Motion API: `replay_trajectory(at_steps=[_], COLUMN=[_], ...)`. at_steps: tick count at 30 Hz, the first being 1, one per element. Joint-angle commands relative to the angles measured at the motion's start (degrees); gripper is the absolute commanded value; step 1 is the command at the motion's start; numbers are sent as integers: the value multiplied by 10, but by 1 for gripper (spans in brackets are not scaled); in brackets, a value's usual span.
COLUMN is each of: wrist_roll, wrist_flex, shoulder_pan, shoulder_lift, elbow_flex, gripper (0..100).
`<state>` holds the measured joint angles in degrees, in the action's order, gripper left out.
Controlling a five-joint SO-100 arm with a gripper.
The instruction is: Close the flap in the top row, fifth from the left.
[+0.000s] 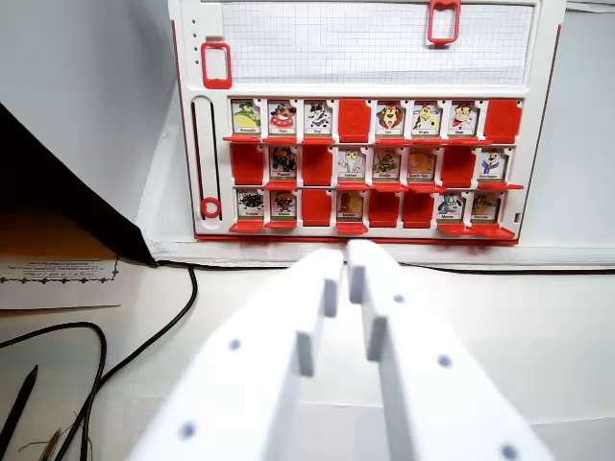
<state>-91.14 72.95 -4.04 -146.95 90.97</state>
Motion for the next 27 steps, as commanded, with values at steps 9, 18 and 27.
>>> replay_trajectory(at_steps=[9, 18, 27], wrist_roll=[-6, -11, -25], wrist_flex=[-32, -124, -271], shoulder_pan=[8, 26, 70], shoulder_lift=[-8, 25, 143], elbow_flex=[26, 96, 138], gripper=[0, 0, 0])
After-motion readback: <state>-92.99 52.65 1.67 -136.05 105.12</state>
